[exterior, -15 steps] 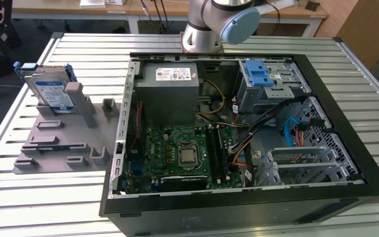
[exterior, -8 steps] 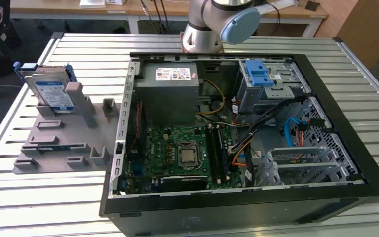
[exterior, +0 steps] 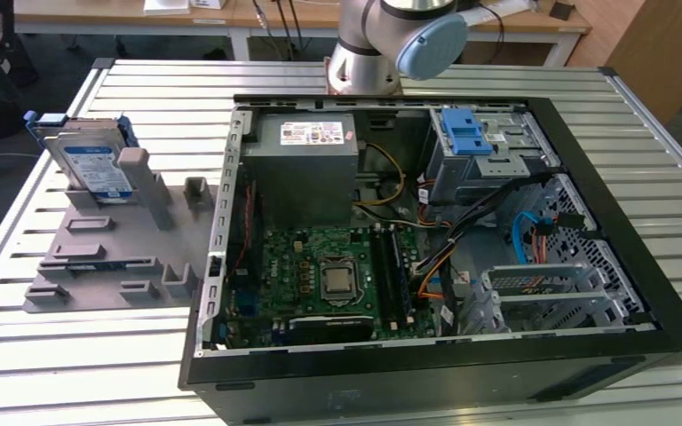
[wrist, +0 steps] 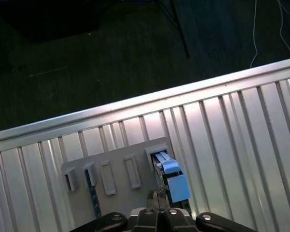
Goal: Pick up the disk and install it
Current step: 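Pick up the disk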
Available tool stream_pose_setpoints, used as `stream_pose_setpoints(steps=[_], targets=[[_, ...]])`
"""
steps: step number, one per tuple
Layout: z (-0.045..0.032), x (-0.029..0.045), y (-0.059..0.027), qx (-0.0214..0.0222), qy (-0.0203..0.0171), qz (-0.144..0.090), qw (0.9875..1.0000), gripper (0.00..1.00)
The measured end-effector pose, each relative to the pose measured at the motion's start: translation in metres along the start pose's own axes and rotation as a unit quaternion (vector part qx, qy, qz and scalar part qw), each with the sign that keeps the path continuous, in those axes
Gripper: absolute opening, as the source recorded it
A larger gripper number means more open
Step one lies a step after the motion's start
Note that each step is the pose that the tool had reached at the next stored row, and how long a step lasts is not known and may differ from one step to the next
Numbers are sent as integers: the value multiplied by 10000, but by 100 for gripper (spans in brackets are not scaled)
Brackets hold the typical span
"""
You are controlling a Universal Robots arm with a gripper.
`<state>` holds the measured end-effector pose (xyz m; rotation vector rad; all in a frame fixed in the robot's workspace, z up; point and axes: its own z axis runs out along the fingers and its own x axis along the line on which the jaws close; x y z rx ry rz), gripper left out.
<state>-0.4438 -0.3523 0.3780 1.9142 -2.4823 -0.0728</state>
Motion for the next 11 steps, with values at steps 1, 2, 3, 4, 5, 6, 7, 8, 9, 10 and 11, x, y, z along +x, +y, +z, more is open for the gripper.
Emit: stream_pose_setpoints(steps=[1, 2, 3, 4, 5, 6, 7, 8, 9, 10, 11], targets=[[0, 0, 0, -1, 2, -48, 10000, 11], [1, 0, 0, -2, 4, -101, 9999, 11], [2, 1, 0, -3, 6, -141, 9999, 11], [2, 1, 0, -5, 8, -177, 9998, 11], [3, 1, 0, -5, 9, -206, 9998, 11], [6, 1, -3, -5, 9, -232, 9997, 11], [6, -2, -15, -5, 10, -258, 9997, 11], [6, -6, -31, -7, 12, -284, 9996, 11], [8, -12, -52, -7, 12, -307, 9995, 11], [8, -16, -69, -7, 13, -329, 9995, 11], [9, -20, -82, -8, 14, -355, 9994, 11]])
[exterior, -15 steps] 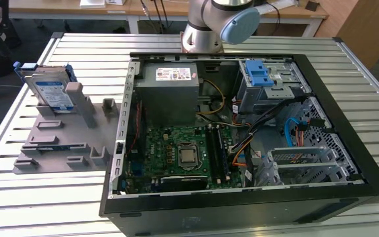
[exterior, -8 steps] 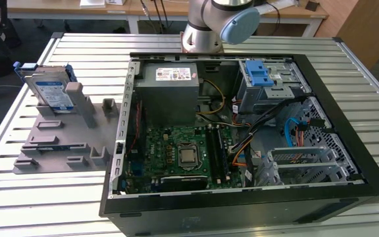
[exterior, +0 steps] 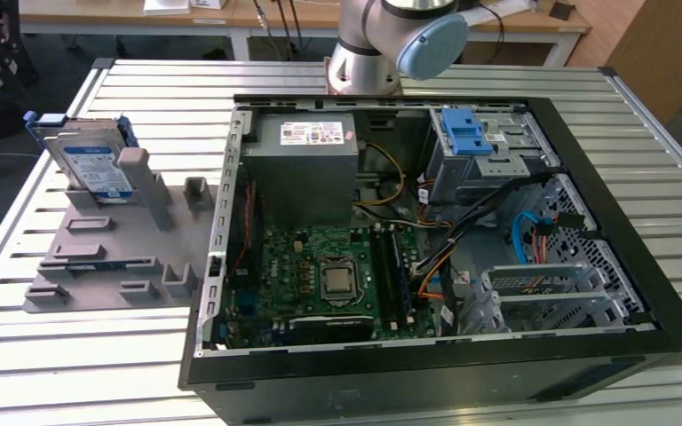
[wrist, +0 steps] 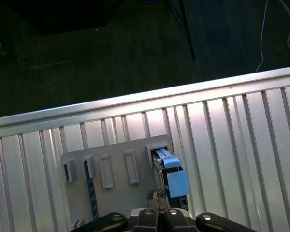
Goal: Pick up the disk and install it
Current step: 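Pick up the disk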
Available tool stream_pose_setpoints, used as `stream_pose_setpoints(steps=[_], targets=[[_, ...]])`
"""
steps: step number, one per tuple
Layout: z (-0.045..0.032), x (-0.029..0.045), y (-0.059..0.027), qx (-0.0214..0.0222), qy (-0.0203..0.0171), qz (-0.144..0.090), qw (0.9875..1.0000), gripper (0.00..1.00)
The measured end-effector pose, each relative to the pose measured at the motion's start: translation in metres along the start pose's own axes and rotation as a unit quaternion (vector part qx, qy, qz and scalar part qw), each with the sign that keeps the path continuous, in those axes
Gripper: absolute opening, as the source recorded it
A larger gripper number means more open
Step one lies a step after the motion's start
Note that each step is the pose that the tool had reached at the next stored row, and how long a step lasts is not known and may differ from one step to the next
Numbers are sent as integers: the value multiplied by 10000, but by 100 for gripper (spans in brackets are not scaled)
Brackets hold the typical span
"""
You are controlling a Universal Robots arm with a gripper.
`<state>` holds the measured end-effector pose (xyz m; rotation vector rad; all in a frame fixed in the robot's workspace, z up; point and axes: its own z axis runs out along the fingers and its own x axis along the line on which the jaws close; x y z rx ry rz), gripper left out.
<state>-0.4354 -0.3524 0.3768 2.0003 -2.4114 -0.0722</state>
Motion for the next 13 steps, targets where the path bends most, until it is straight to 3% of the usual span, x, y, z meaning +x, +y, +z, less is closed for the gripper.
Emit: stream_pose_setpoints(steps=[7, 13], targets=[[15, -5, -30, 4, 13, -355, 9994, 11], [53, -45, -75, 8, 8, -362, 9993, 11]])
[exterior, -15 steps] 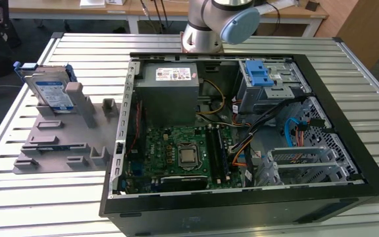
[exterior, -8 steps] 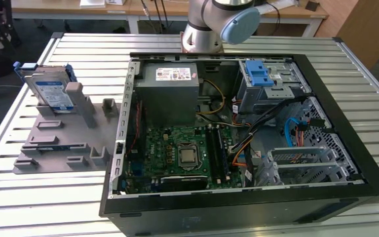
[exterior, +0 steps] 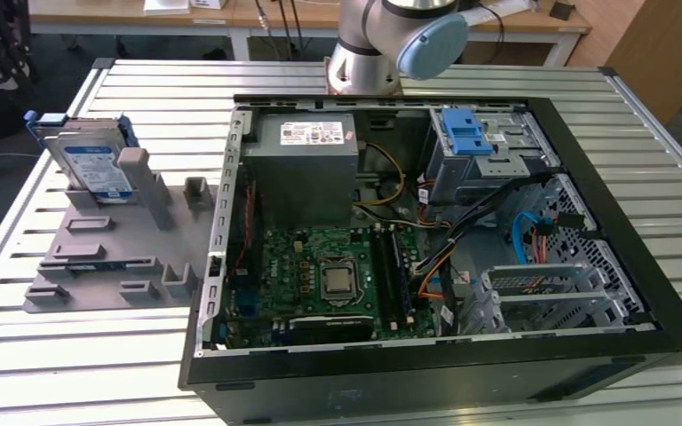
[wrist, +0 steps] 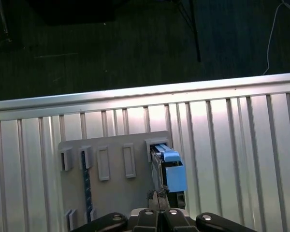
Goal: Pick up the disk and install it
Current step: 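Pick up the disk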
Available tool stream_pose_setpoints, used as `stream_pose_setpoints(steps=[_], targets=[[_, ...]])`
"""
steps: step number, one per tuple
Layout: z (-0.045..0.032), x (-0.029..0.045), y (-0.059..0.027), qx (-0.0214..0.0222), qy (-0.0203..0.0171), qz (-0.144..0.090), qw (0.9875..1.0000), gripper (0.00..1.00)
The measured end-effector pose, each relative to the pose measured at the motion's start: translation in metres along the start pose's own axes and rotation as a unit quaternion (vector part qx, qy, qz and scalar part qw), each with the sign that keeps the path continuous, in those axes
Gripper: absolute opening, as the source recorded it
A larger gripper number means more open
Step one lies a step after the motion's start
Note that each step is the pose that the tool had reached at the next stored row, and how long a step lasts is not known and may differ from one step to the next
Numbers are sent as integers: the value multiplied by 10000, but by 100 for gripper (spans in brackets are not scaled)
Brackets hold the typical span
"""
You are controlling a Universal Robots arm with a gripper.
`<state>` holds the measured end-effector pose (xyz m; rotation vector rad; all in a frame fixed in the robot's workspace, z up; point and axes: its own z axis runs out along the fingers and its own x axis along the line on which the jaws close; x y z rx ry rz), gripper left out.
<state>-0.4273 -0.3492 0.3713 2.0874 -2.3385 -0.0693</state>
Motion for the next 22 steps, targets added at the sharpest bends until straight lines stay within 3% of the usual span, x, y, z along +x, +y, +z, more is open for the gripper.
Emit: stream_pose_setpoints(steps=[5, 8, 12, 15, 16, 22], targets=[[28, -54, 3, -4, -29, -1, 10000, 11], [49, -68, 5, -4, -38, -14, 10000, 29], [85, -74, 3, -1, -36, -77, 10000, 41], [112, -73, 3, -7, -28, -305, 9995, 53], [146, -73, 2, -16, -18, -582, 9983, 53], [173, -66, 6, -20, -30, -711, 9975, 53]])
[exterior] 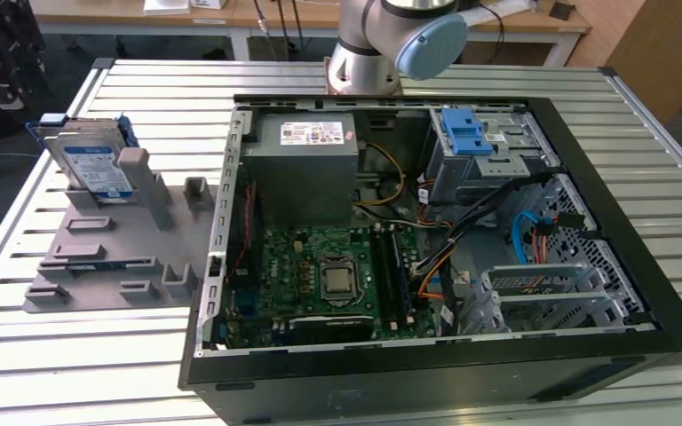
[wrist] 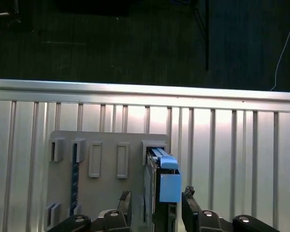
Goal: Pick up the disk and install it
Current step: 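Pick up the disk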
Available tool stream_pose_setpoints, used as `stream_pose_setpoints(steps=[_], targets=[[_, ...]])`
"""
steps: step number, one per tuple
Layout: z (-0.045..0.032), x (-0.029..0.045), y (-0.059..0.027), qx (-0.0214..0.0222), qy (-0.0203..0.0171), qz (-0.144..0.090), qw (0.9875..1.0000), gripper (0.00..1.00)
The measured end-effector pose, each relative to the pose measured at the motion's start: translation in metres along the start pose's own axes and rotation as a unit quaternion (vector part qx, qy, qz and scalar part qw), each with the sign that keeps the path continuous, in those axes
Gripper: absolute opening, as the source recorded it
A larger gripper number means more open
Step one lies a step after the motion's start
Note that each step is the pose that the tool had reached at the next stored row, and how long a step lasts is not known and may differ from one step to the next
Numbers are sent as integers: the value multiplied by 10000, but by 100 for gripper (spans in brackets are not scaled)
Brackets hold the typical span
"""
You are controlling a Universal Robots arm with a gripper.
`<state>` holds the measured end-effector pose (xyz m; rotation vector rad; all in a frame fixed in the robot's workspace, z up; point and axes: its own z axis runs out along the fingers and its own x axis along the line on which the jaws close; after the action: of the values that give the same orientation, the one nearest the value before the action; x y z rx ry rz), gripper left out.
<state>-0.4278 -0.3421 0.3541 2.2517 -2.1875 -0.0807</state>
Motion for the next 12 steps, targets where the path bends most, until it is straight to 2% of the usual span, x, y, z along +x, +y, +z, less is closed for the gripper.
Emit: stream_pose_setpoints(steps=[8, 12], targets=[[31, 6, 0, -8, -7, -251, 9997, 53], [71, 1, -3, -7, -34, -252, 9997, 53]])
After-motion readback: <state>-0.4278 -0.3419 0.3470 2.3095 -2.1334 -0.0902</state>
